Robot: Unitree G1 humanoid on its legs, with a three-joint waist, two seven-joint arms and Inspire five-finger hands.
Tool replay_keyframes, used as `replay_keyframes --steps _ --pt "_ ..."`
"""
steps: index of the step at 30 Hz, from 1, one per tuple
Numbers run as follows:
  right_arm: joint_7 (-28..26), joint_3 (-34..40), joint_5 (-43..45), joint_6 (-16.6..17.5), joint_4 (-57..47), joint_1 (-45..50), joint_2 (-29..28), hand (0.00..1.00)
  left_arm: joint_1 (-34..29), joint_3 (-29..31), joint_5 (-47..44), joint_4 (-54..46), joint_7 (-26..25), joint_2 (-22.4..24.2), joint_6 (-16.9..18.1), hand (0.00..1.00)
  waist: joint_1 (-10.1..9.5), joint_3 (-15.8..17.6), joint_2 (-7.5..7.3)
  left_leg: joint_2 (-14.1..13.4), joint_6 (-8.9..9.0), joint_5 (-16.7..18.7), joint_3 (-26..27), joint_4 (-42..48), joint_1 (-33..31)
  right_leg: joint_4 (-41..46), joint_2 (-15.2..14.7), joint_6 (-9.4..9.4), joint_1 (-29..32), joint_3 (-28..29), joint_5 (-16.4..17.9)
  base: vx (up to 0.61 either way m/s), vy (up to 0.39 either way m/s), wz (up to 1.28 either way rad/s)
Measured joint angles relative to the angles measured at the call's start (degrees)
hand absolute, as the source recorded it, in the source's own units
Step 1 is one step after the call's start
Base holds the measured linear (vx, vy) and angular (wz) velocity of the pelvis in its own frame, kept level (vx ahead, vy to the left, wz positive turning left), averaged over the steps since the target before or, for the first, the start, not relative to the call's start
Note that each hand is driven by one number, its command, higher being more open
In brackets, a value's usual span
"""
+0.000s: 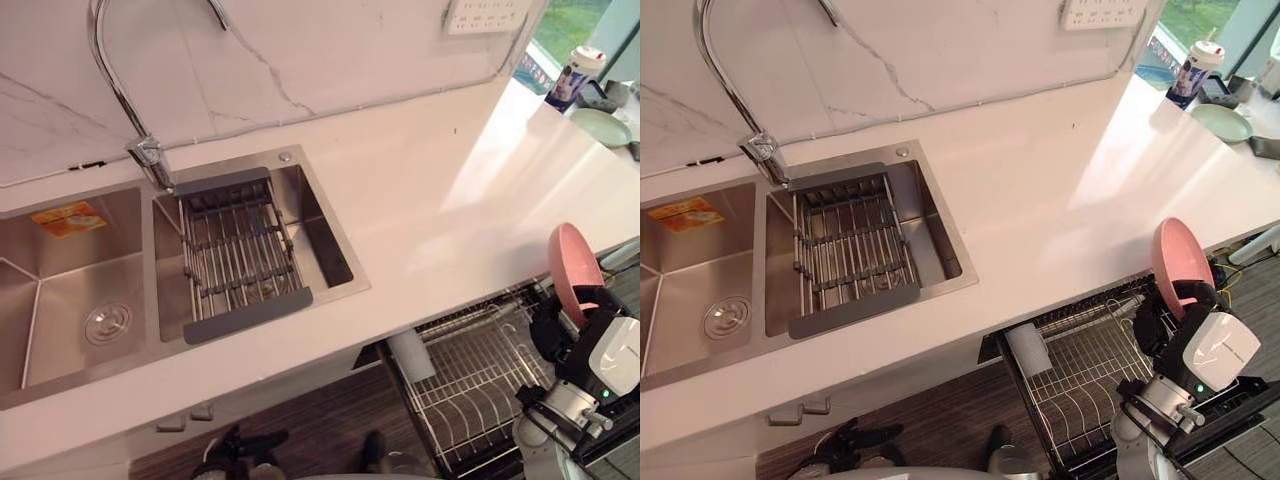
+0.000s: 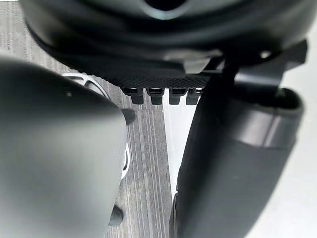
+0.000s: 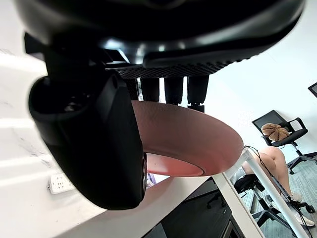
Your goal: Walk over to the sink, pick up the cup, carry it to the dishwasher, place the cup inside the dishwasher, then close the dishwasher door
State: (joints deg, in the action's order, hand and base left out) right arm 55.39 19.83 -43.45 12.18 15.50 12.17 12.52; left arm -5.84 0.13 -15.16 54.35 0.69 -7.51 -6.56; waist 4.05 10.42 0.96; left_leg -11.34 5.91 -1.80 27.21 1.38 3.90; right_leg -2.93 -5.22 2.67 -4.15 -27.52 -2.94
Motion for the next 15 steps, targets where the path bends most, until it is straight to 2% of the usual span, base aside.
replay_keyframes --steps 1,3,7,9,15 --pt "0.1 0.08 0.86 -0.06 0.6 0.42 -0.38 0.0 0.0 -0.48 -0.77 -0.09 4.04 -1.09 -1.59 1.0 -0.01 0.12 0.2 -0.06 -0.01 0.04 -0.12 0.09 0.27 0.09 0.0 -0.02 -0.34 -0.12 0.09 -0.06 0.039 0.04" --pt "0.11 0.41 1.56 -0.38 2.58 1.48 -0.79 0.0 -0.01 -0.5 -1.67 -0.06 8.51 -2.59 -3.12 1.0 0.01 0.21 0.53 -0.06 -0.11 0.14 -0.1 0.18 0.7 0.16 -0.15 0.1 -0.88 -0.12 0.32 -0.07 0.052 0.02" --pt "-0.56 0.97 1.57 -0.73 6.79 3.58 -1.6 0.0 0.07 -0.64 -1.67 -0.05 10.99 -3.01 -3.21 1.0 0.11 0.51 1.38 -0.06 -0.31 0.3 0.22 0.45 0.78 0.67 -0.5 0.31 -0.71 0.25 0.46 -0.03 0.049 -0.03" --pt "-0.67 0.6 1.66 -1.25 9.72 4.7 -2.25 0.0 0.09 -0.84 -1.66 0.38 11.83 -2.93 -3.21 1.0 0.19 0.44 2.55 0.0 -0.37 0.55 0.74 0.45 0.77 0.95 -0.64 0.31 -0.23 0.85 0.46 -0.01 0.044 -0.12" --pt "-0.6 0.61 1.7 -1.4 11.11 5.93 -3.73 0.0 0.03 -2.78 -1.04 1.76 12.08 -2.57 -3.35 1.0 1.05 0.14 4.27 -0.02 -0.06 1.03 2.83 0.42 1.79 1.09 -0.61 0.08 0.21 2.77 0.25 0.02 0.027 -0.18"
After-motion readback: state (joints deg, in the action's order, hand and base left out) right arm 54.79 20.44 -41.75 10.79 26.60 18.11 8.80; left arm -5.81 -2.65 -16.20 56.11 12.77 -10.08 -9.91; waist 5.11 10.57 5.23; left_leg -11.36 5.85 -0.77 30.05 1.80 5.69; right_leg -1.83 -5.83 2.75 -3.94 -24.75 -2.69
